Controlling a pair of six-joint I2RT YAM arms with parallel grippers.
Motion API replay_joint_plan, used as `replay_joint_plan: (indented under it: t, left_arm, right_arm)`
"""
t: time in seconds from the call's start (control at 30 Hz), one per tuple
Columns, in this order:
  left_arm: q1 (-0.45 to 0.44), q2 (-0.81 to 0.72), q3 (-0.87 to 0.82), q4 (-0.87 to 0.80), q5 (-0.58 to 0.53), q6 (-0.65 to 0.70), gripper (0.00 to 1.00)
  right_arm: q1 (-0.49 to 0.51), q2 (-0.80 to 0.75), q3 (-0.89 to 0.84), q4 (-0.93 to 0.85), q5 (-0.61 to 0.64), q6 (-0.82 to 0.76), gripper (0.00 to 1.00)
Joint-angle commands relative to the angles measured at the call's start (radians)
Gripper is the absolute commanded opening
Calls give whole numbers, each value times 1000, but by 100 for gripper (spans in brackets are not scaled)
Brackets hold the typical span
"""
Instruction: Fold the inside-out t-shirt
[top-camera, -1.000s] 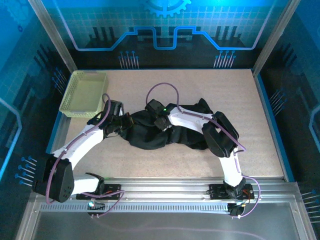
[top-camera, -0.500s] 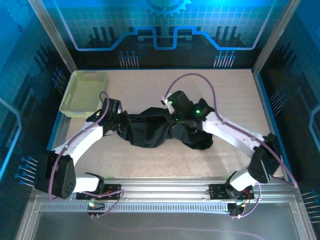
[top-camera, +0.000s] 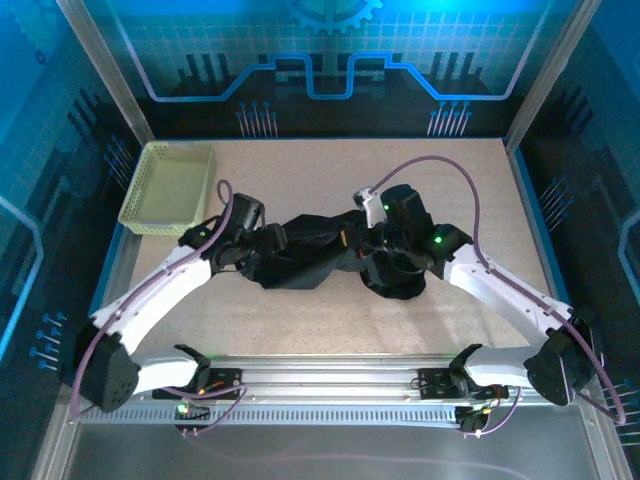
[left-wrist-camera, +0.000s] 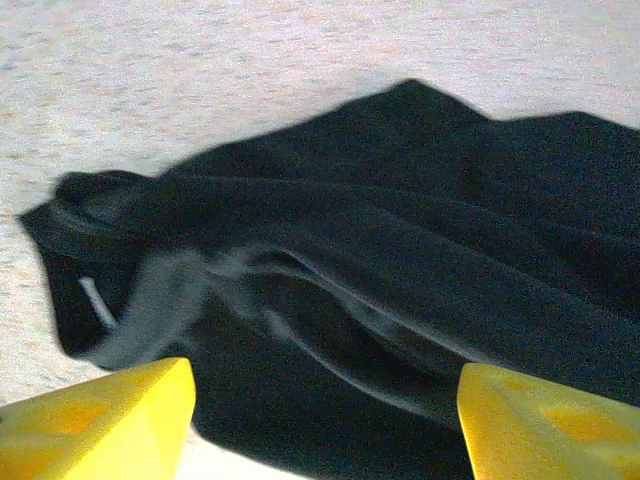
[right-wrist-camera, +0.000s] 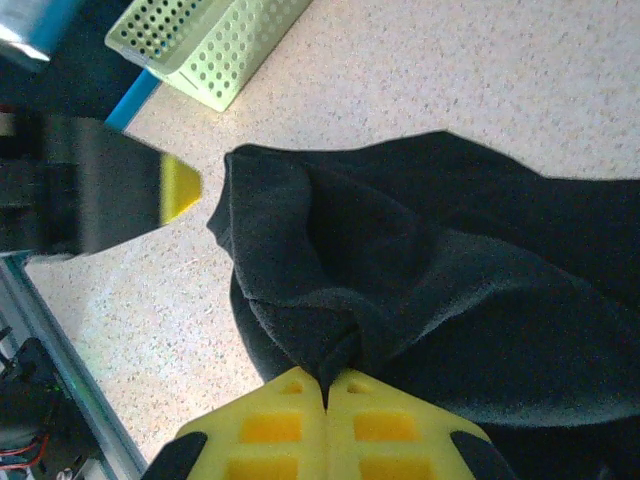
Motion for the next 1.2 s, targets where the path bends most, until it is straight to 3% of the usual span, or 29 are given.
replay_joint_plan:
  t: [0.0,0.1,0.27,0.5,0.6,0.83,1.17]
  left_arm:
    - [-63,13,23,-43,66,-117,69]
    - [-143,66,8,54,148,-231,65]
    - [-215,149,-18,194,145,-312,65]
    - [-249,198,15,223,86,-205,69]
    - [-272,198,31,198,-1,-170,68]
    - [-272,194,46,234,-107,-100,43]
    - [-273,147,30,273,-153,20,4]
  right_arm:
    - [45,-45,-9,80,8,15,0]
    - [86,-29,-5,74,65,-9,0]
    - [128,-9,-8,94,104,-17,0]
    - [149,-14,-10,90,112,-10,0]
    - [148,-12,-9,86,113,-10,0]
    - [153,1,-5,78,94,-7,0]
    - [152,-4,24,43,131,1,0]
